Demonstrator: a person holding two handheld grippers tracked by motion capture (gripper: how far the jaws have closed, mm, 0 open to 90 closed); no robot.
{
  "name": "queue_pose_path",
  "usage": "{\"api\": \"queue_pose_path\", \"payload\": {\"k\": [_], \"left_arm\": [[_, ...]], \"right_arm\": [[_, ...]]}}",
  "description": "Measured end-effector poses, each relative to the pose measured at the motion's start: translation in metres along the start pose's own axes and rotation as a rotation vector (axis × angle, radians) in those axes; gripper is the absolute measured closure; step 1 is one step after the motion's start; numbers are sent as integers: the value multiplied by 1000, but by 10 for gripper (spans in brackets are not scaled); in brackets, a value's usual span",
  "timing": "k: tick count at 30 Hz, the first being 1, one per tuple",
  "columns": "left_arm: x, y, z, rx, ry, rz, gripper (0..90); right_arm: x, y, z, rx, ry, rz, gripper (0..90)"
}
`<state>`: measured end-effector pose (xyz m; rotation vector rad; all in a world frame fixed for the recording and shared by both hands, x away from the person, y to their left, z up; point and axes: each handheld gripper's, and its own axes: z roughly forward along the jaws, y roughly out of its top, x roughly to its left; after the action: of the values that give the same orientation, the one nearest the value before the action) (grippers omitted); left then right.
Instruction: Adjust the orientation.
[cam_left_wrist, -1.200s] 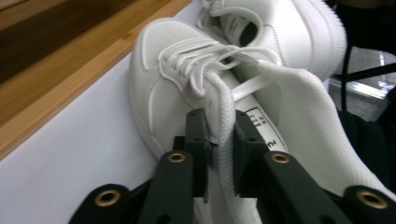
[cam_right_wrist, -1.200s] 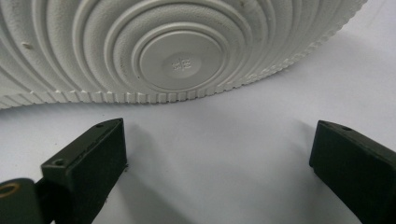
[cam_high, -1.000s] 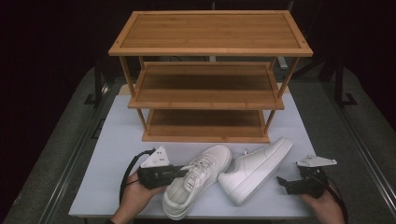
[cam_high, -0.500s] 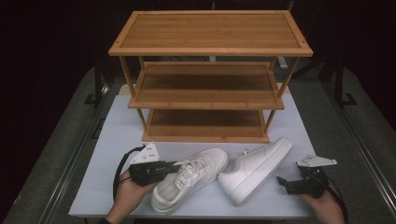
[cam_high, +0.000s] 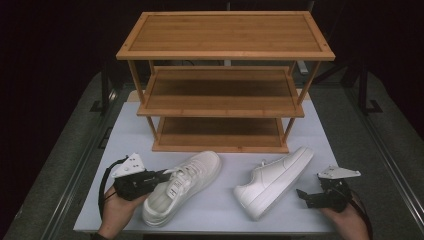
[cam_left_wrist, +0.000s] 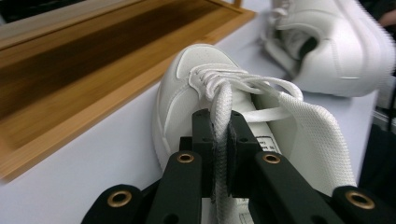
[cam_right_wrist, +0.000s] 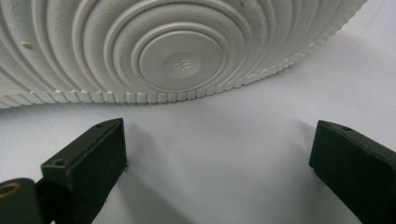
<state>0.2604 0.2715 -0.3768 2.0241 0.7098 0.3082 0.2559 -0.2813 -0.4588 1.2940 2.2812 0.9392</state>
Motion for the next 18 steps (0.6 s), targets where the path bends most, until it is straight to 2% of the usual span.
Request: {"api": "queue_pose_path", "payload": {"k": [4, 7, 18], "left_arm": [[11, -7, -7, -16, 38, -34, 849], [15, -12, -11, -23, 52, -52, 849], [16, -27, -16, -5, 50, -98, 843]], "right_arm": [[0, 0, 0, 0, 0, 0, 36], [0, 0, 0, 0, 0, 0, 36], [0, 0, 0, 0, 1, 1, 36]]}}
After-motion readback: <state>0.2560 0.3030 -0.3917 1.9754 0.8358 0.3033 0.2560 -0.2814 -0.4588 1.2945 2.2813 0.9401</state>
